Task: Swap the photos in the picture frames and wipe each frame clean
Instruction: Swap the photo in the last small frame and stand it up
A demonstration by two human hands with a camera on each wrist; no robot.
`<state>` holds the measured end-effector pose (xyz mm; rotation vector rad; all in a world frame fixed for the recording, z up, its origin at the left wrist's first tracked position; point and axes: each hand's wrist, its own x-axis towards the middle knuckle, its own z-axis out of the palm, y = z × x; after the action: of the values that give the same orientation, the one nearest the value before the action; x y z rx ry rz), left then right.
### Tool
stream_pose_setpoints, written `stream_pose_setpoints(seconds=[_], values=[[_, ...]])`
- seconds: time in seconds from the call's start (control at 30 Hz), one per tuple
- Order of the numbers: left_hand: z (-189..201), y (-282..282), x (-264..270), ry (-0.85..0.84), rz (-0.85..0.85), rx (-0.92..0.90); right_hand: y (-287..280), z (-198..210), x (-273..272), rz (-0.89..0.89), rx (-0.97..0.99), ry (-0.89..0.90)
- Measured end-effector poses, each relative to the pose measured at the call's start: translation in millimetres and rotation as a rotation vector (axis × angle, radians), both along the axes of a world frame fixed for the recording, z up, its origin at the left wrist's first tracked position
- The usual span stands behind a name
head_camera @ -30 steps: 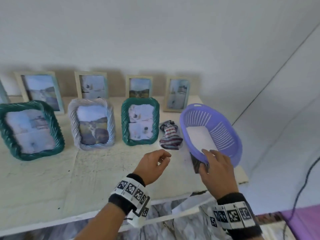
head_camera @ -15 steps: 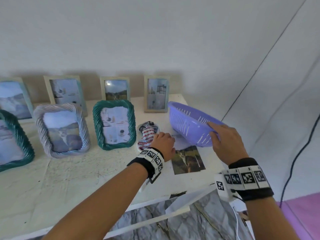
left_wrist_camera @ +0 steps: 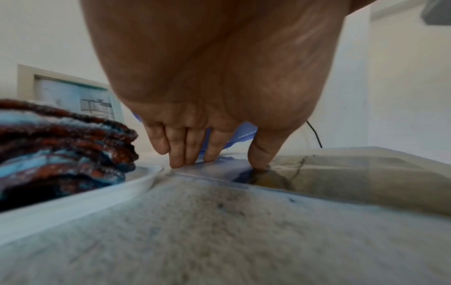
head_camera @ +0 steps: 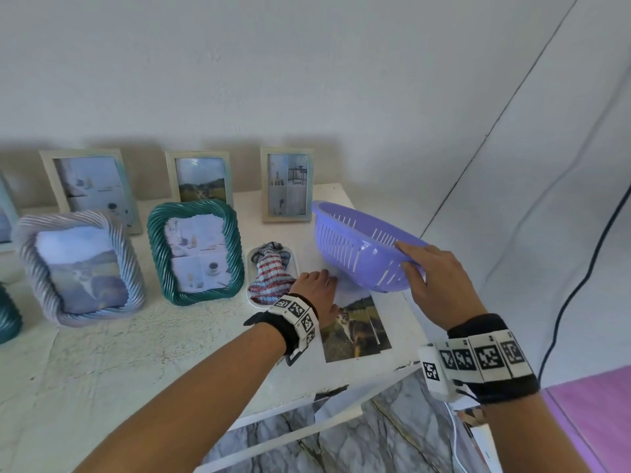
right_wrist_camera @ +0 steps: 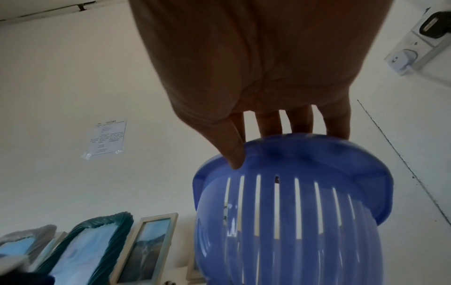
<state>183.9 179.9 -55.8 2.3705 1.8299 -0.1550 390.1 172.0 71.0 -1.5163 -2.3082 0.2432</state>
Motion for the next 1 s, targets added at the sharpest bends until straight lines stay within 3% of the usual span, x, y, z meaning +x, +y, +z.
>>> stream_pose_setpoints(seconds=[0.27,0.57,0.73,0.8,0.9,1.0], values=[[1,-67,-7,0.016,-0.098,-0.014,-41,-37,-4,0.163,0.117,-0.017],[-12,-127,-30,-0.036,-0.081,-0.060,-100,-68,-37,0.203,0.133,-0.095],[-5,-146,-37,-0.082,-0.089,0.011,-135,-72,-32,0.158,0.144,0.147],[1,-150,-38,-0.069,-0.073,-0.091,-152,-78,-22,0.105,0.014,0.146],[0,-155,-34,-0.029,-0.069,-0.123,-163,-101,-6,-0.103,-0.507,0.088],[-3,-160,-31,-0.007,-0.034,-0.075,-163,-121,-3,-0.254,-0.824,0.493]])
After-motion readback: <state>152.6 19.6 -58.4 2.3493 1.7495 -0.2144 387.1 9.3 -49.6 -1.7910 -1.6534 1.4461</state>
